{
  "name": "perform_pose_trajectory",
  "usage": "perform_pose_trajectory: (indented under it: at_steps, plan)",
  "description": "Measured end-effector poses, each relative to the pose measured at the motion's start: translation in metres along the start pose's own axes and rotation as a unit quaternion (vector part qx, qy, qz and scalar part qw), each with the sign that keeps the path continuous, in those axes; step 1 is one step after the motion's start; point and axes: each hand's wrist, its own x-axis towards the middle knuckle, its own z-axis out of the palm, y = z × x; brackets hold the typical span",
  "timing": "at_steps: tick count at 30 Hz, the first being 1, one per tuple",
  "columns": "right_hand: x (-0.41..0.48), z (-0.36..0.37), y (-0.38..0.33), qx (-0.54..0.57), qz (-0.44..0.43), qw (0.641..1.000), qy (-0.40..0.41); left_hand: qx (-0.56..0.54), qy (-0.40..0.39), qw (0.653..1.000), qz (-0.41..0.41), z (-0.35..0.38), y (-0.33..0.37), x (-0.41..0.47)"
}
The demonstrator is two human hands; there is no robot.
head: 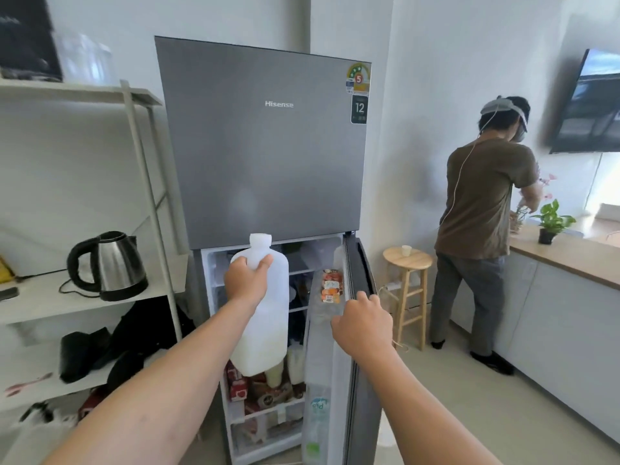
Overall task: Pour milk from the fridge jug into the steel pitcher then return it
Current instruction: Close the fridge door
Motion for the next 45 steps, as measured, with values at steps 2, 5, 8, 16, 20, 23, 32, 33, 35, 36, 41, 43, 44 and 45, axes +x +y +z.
perform_pose_trajectory:
  at_steps: [2, 5, 8, 16, 20, 23, 32, 33, 35, 36, 41, 43, 44, 45]
  plan:
    - [0.003, 0.006, -0.014, 0.036, -0.032, 0.999, 0.006, 0.004, 0.02, 1.0, -0.004, -0.01, -0.001, 0.006]
    - [0.011, 0.018, -0.028, 0.091, -0.081, 0.992, 0.019, 0.017, 0.041, 0.999, -0.01, -0.024, -0.01, 0.023]
    - [0.019, 0.033, -0.033, 0.114, -0.144, 0.982, 0.036, 0.015, 0.053, 0.998, -0.015, -0.035, -0.019, 0.04]
    - [0.045, 0.067, -0.081, 0.183, -0.193, 0.964, 0.003, 0.022, 0.074, 0.997, 0.007, -0.066, -0.043, 0.078]
    - [0.065, 0.078, -0.102, 0.182, -0.212, 0.96, -0.028, 0.02, 0.073, 0.997, 0.012, -0.082, -0.057, 0.099]
    - [0.077, 0.084, -0.124, 0.152, -0.24, 0.959, 0.007, 0.027, 0.07, 0.997, 0.012, -0.096, -0.071, 0.117]
    - [0.112, 0.097, -0.175, 0.122, -0.276, 0.953, -0.024, 0.038, 0.112, 0.993, 0.002, -0.127, -0.103, 0.163]
    - [0.118, 0.1, -0.185, 0.112, -0.276, 0.954, -0.031, 0.043, 0.116, 0.992, 0.003, -0.13, -0.105, 0.167]
    - [0.13, 0.109, -0.203, 0.081, -0.27, 0.959, -0.038, 0.052, 0.126, 0.991, 0.002, -0.137, -0.108, 0.173]
    - [0.137, 0.113, -0.212, 0.064, -0.262, 0.962, -0.041, 0.057, 0.129, 0.99, 0.001, -0.14, -0.11, 0.177]
    - [0.163, 0.129, -0.251, 0.047, -0.221, 0.973, -0.052, 0.054, 0.144, 0.988, -0.007, -0.146, -0.123, 0.196]
    - [0.169, 0.138, -0.265, 0.057, -0.215, 0.973, -0.063, 0.05, 0.146, 0.988, -0.008, -0.145, -0.13, 0.201]
    - [0.172, 0.142, -0.271, 0.068, -0.209, 0.973, -0.066, 0.049, 0.147, 0.988, -0.009, -0.145, -0.134, 0.203]
    - [0.175, 0.147, -0.275, 0.079, -0.204, 0.974, -0.064, 0.048, 0.146, 0.988, -0.012, -0.146, -0.138, 0.207]
